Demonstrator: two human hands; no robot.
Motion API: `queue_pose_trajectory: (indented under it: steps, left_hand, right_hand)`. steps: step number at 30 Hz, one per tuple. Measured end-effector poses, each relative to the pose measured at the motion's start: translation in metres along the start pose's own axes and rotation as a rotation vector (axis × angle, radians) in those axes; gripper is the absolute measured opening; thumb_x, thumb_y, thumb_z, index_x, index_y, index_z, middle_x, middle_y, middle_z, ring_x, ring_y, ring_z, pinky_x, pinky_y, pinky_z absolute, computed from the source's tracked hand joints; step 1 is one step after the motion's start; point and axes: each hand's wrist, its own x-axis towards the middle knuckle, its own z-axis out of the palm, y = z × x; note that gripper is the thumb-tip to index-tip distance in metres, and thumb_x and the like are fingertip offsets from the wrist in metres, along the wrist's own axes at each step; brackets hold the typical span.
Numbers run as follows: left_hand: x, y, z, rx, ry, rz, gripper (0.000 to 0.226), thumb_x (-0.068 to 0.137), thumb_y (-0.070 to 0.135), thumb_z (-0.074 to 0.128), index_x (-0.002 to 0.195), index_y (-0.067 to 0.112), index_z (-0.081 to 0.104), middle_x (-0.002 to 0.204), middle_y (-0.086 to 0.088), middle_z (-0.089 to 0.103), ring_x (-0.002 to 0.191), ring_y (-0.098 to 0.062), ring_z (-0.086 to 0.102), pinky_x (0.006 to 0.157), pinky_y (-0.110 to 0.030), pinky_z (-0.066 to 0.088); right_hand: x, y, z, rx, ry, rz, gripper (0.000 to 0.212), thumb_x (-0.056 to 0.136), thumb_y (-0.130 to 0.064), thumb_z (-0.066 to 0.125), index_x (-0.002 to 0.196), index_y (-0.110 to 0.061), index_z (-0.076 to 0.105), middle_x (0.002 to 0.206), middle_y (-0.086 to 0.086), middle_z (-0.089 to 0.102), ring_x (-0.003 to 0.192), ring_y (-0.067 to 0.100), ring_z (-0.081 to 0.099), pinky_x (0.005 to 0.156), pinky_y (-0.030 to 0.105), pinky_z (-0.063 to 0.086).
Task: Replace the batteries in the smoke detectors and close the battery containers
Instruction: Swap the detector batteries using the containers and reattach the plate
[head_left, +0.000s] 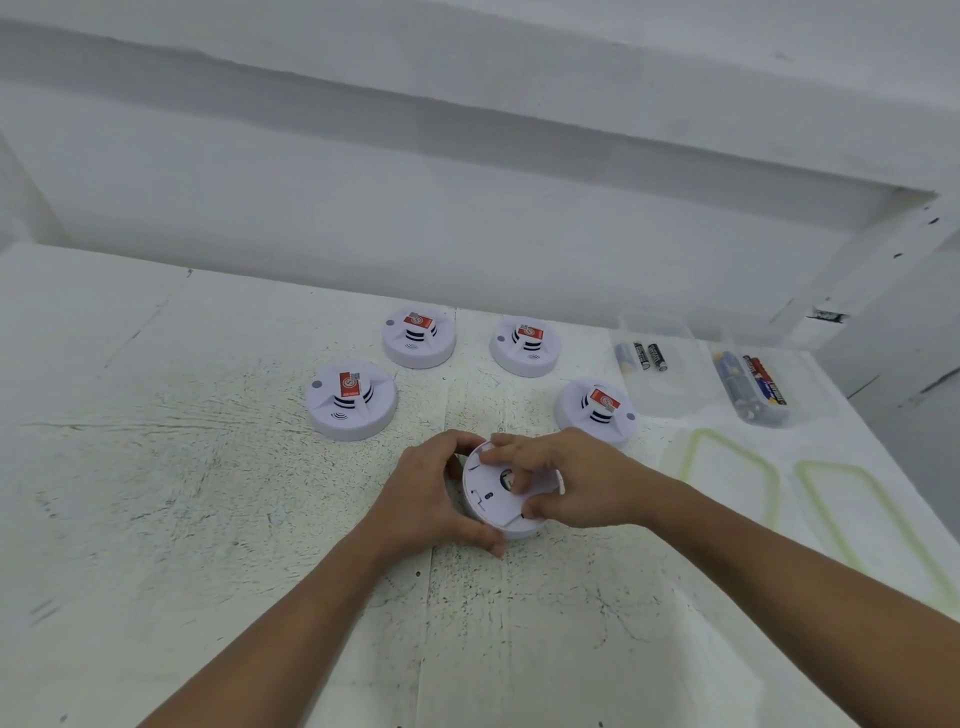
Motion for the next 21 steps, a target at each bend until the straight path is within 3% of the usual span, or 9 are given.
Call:
queue_pose_trajectory:
  steps: [4, 9, 15, 21]
  left_hand:
    - [0.0, 0.0, 0.0, -0.01, 0.003, 0.002, 0.096, 0.029, 0.048, 0.095, 0.114, 0.039, 0.052, 0.103, 0.025, 0.058, 0.094, 0.004, 0.051, 0.077, -0.014, 0.042]
    - [0.001, -0.002, 0.001, -0.011, 0.007, 0.003, 0.098, 0.026, 0.055, 0.093, 0.114, 0.038, 0.053, 0.103, 0.023, 0.058, 0.097, -0.004, 0.053, 0.083, -0.028, 0.049]
    - [0.001, -0.002, 0.003, -0.013, 0.019, 0.014, 0.097, 0.024, 0.057, 0.092, 0.111, 0.038, 0.054, 0.102, 0.021, 0.061, 0.096, -0.007, 0.056, 0.083, -0.035, 0.052]
    - [0.002, -0.003, 0.004, -0.02, 0.034, 0.018, 0.095, 0.024, 0.057, 0.092, 0.109, 0.038, 0.055, 0.1, 0.02, 0.062, 0.094, -0.007, 0.057, 0.084, -0.038, 0.051]
  right_hand:
    - [-0.002, 0.002, 0.006, 0.063, 0.038, 0.0, 0.033, 0.079, -0.003, 0.066, 0.111, -0.011, 0.067, 0.126, 0.001, 0.064, 0.134, 0.001, 0.038, 0.109, 0.034, 0.038]
    - [-0.004, 0.003, 0.014, -0.004, 0.057, 0.03, 0.055, 0.086, -0.025, 0.064, 0.138, -0.029, 0.046, 0.128, -0.009, 0.06, 0.13, 0.011, 0.045, 0.102, 0.037, 0.043]
    - [-0.007, 0.001, 0.016, -0.066, 0.055, -0.015, 0.054, 0.092, -0.025, 0.059, 0.142, -0.025, 0.041, 0.146, -0.011, 0.043, 0.138, 0.006, 0.031, 0.107, 0.029, 0.037]
    - [-0.008, 0.003, 0.024, -0.061, 0.098, -0.049, 0.035, 0.093, -0.026, 0.056, 0.127, -0.019, 0.052, 0.151, -0.013, 0.033, 0.141, 0.002, 0.021, 0.11, 0.029, 0.033]
